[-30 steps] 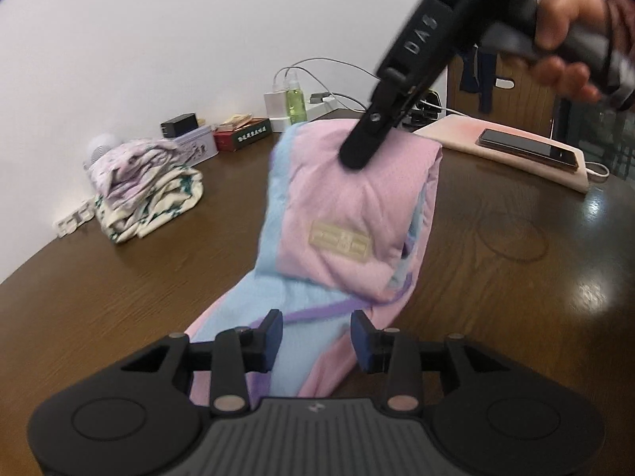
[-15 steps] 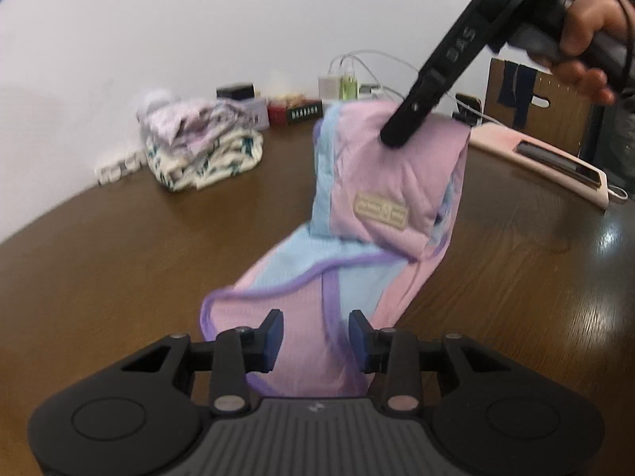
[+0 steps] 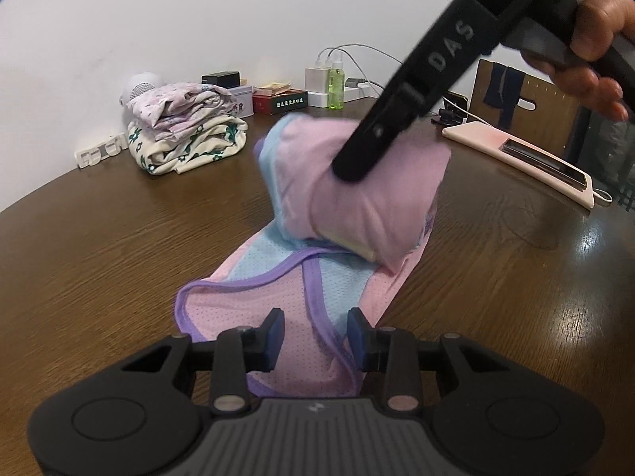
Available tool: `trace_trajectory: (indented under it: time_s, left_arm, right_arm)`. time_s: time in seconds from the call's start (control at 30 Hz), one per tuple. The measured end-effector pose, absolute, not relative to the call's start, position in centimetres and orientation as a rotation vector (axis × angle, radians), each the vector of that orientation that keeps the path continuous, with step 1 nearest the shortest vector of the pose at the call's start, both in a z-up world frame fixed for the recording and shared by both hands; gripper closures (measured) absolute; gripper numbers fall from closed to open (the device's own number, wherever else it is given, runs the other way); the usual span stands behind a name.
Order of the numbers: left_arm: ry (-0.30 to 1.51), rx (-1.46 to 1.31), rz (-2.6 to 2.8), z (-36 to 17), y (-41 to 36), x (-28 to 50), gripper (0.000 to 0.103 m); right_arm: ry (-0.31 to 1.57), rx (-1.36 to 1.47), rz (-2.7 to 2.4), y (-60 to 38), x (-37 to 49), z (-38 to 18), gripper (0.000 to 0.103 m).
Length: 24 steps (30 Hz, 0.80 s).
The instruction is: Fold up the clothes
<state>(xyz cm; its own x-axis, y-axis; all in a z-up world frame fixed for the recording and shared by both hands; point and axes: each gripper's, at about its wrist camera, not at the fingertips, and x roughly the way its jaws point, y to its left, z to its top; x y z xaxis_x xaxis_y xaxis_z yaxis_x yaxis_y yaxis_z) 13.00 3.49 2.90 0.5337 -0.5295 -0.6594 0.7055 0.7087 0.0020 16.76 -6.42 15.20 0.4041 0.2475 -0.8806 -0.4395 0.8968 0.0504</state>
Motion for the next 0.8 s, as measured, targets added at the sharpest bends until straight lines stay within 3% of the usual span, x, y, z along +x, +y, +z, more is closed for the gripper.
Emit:
trace_trajectory:
  time_s: [0.8]
  left_arm:
    - [0.677,0.281,-0.746,3.1,3.2,12.5,0.070]
  right_arm:
    - [1.067,-0.181,0.448,-7.1,17.1,12.1,0.084]
